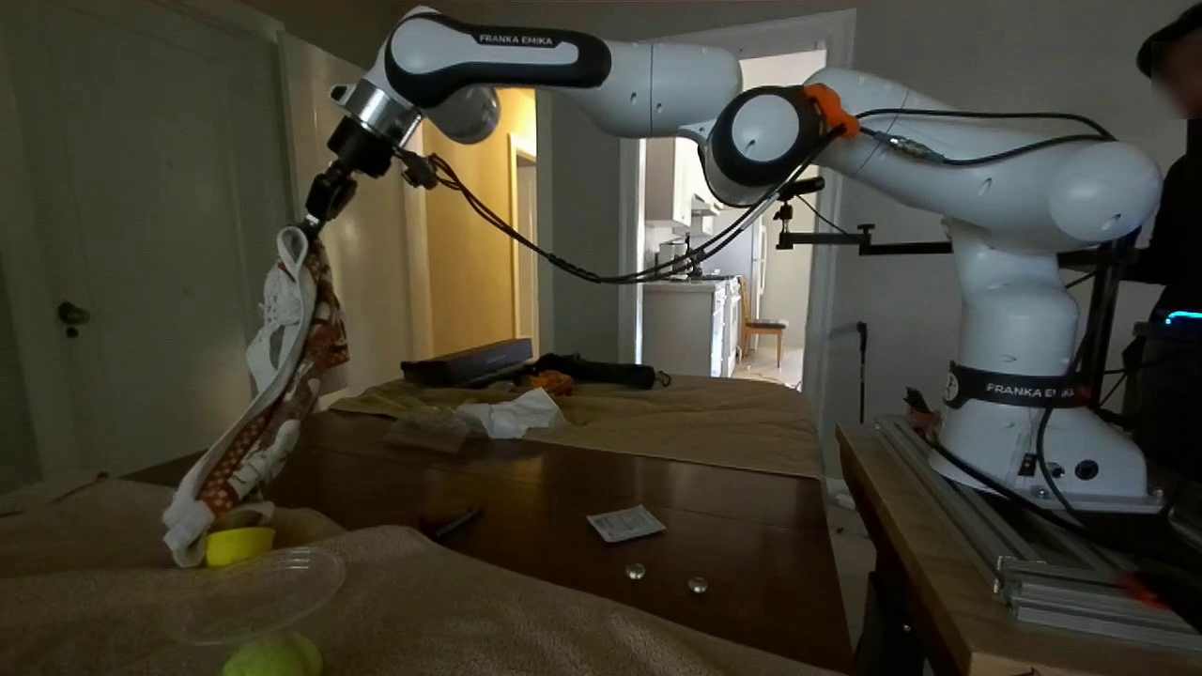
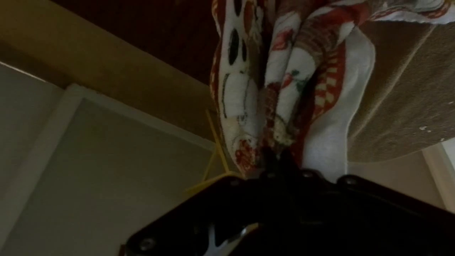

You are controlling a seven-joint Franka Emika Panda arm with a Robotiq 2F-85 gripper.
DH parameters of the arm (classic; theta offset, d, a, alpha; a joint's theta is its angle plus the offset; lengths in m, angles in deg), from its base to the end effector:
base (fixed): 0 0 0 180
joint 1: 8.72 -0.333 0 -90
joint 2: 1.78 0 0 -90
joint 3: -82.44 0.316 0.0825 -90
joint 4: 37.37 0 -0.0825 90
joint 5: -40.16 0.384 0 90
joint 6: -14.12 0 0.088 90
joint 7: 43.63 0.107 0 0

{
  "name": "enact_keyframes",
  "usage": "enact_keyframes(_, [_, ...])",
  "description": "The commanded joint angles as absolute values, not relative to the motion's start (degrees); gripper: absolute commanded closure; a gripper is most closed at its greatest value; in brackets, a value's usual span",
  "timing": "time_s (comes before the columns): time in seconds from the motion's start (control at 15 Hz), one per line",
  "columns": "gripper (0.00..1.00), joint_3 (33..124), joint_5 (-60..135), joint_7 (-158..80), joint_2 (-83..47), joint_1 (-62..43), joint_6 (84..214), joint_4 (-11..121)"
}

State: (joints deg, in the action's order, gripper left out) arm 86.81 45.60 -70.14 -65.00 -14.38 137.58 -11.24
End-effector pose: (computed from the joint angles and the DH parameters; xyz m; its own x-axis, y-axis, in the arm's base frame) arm 0.8282 0.1068 0.4505 0.6855 0.4548 0.5686 0.4897 -0.8659 0.1022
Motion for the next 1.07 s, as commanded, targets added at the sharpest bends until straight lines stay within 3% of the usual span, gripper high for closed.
enact_keyframes(0.0, [0.99, 84.43, 42.09, -60.56, -66.40, -14.86, 135.39, -12.22])
enact_keyframes(1.0, [0.99, 82.44, 43.66, -38.67, -77.20, -10.21, 134.22, -13.07])
